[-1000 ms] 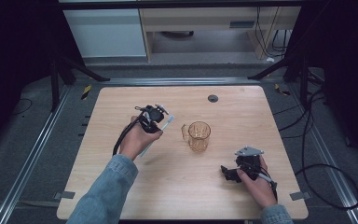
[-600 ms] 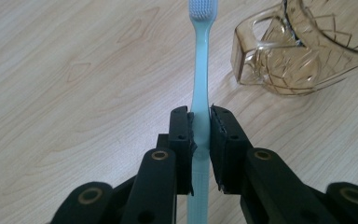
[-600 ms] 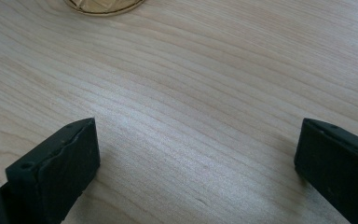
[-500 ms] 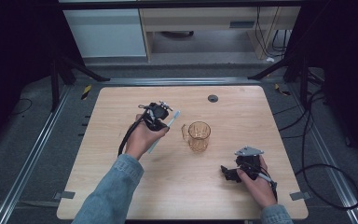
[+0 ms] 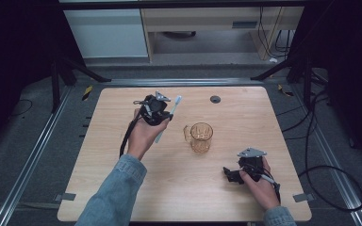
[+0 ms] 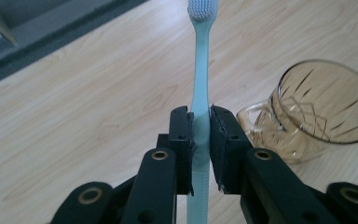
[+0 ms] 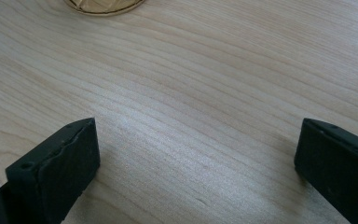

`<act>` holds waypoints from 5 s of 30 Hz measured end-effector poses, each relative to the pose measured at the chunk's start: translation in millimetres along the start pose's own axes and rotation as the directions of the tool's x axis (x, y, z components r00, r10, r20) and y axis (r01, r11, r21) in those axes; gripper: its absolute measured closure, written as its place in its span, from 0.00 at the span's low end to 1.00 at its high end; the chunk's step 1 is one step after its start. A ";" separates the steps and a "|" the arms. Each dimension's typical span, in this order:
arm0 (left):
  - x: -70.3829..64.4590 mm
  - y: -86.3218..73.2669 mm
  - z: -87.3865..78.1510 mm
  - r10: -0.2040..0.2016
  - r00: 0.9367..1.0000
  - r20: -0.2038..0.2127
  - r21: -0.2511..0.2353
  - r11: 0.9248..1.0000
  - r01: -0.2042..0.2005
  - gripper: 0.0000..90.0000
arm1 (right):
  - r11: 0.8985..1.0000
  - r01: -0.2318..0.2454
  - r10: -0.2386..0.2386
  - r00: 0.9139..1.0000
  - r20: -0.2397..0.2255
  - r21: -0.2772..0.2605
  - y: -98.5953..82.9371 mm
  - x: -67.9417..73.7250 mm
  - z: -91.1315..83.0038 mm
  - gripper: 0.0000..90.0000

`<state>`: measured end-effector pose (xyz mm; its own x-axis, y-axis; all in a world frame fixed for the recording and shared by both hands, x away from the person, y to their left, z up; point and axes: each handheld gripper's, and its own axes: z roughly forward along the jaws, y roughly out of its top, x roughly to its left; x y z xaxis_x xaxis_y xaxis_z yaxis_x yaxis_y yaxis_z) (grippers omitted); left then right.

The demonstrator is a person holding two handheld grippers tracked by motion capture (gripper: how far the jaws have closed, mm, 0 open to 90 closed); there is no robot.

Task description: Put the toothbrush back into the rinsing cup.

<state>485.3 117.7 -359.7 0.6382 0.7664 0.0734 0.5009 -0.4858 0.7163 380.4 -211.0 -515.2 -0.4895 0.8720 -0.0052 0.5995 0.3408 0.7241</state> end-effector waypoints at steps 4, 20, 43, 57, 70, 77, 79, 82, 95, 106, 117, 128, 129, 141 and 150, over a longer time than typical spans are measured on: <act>-1.6 0.8 2.3 -0.004 1.000 0.003 -0.049 0.999 0.004 0.87 | 1.000 0.005 -0.005 1.000 -0.004 -0.001 0.2 -0.5 0.3 0.00; 1.2 1.2 11.6 -0.055 0.998 -0.012 -0.204 0.978 0.051 0.87 | 1.000 0.014 -0.014 1.000 -0.009 -0.001 -0.2 -1.1 -0.2 0.00; -10.2 -3.6 10.4 -0.070 0.997 -0.041 -0.463 0.885 0.043 0.87 | 1.000 0.004 -0.004 1.000 -0.006 -0.001 0.5 -0.7 0.6 0.00; -17.3 -13.5 10.1 -0.097 0.995 -0.028 -0.578 0.814 0.063 0.87 | 1.000 0.004 -0.004 1.000 -0.007 0.000 0.5 -0.7 0.6 0.00; -20.1 -14.0 20.4 -0.098 0.995 -0.002 -0.622 0.779 0.076 0.87 | 1.000 0.012 -0.012 1.000 -0.011 -0.001 0.5 -0.6 0.6 0.00; -22.4 -14.8 15.2 -0.096 0.995 -0.001 -0.653 0.754 0.072 0.87 | 1.000 0.016 -0.016 1.000 -0.015 0.000 0.5 -0.4 0.6 0.00; -23.1 -14.9 13.6 -0.099 0.995 0.000 -0.662 0.746 0.074 0.87 | 1.000 0.016 -0.016 1.000 -0.017 0.000 0.5 -0.1 0.5 0.00; -25.6 -14.7 12.0 -0.102 0.995 -0.008 -0.673 0.736 0.070 0.87 | 1.000 0.013 -0.013 1.000 -0.019 0.000 0.4 0.1 0.6 0.00; -42.2 -24.1 16.3 -0.148 0.988 -0.053 -0.695 0.716 0.070 0.87 | 1.000 0.019 -0.018 1.000 -0.024 0.002 0.5 0.3 0.4 0.00; -52.4 -30.5 18.8 -0.130 0.991 -0.032 -0.713 0.697 0.069 0.87 | 1.000 0.030 -0.030 0.999 -0.024 -0.001 0.3 -0.1 0.7 0.00; -60.2 -33.7 28.7 -0.121 0.992 -0.024 -0.705 0.706 0.069 0.87 | 1.000 0.010 -0.010 0.999 -0.035 0.006 0.8 1.0 -0.4 0.00; -63.9 -43.5 41.0 -0.118 0.993 -0.020 -0.689 0.721 0.072 0.87 | 1.000 0.011 -0.011 0.999 -0.034 0.007 0.9 1.0 -0.5 0.00; -63.9 -43.5 41.0 -0.118 0.993 -0.020 -0.689 0.721 0.072 0.87 | 1.000 0.011 -0.011 0.999 -0.034 0.007 0.9 1.0 -0.5 0.00; -63.2 -54.8 50.5 -0.124 0.992 -0.017 -0.672 0.736 0.080 0.87 | 1.000 0.028 -0.028 0.999 -0.027 0.001 0.5 0.2 0.3 0.00; -64.2 -61.8 53.8 -0.118 0.993 -0.019 -0.657 0.750 0.076 0.87 | 0.999 0.032 -0.032 0.999 -0.028 0.000 0.4 0.0 0.6 0.00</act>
<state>444.8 76.0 -446.0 0.5634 0.8262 0.0018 0.0399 -0.0294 0.9988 381.0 -210.6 -515.3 -0.5258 0.8505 -0.0095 0.5832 0.3686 0.7239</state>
